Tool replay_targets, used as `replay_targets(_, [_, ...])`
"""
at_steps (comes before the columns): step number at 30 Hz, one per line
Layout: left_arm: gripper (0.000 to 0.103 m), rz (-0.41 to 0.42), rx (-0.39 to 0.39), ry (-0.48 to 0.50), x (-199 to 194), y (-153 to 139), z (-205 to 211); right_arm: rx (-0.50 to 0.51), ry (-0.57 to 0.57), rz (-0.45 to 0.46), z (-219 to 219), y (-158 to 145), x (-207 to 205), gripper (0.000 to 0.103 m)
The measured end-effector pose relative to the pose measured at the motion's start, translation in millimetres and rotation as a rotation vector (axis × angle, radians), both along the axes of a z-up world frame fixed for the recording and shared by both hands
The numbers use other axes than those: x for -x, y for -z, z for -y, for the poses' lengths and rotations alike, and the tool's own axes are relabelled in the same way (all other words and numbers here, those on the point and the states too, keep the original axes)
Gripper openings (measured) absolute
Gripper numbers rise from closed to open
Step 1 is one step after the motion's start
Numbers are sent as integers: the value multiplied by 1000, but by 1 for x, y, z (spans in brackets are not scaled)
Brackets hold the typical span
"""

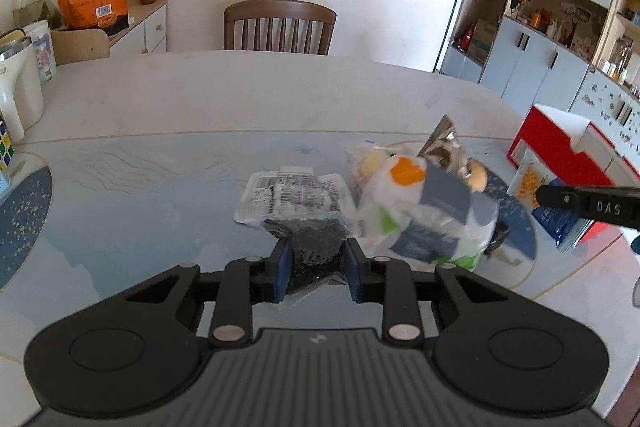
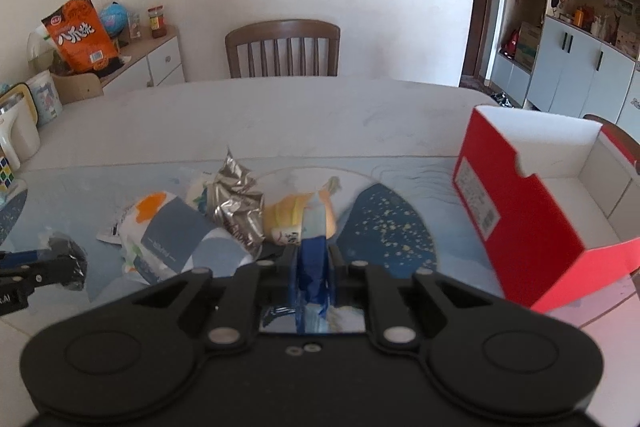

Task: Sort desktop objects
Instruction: 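Carry the black packet and blue snack into the red shoebox with both grippers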

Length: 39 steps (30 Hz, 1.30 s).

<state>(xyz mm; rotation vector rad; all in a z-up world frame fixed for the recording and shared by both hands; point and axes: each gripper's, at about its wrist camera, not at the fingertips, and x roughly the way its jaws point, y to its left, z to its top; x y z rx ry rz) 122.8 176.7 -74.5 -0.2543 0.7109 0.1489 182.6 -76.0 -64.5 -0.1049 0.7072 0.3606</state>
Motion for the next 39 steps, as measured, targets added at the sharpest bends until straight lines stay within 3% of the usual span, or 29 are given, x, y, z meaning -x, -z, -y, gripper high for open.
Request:
replay_targets(7, [27,15,0,4,-5,-24,28,-44,-15,15,32,-21,4,14])
replay_targets(19, [27,68,-45,86,-41,-56,120,-97,10,61,115,-50,-6,14])
replay_targets(27, [27,63,-37,165,-79,-61,191,-105,21,73,168,-53,-27,14])
replay_targets(39, [27,24,2,326,-165,-86,286,-105,58,17,247,-56,-77,14])
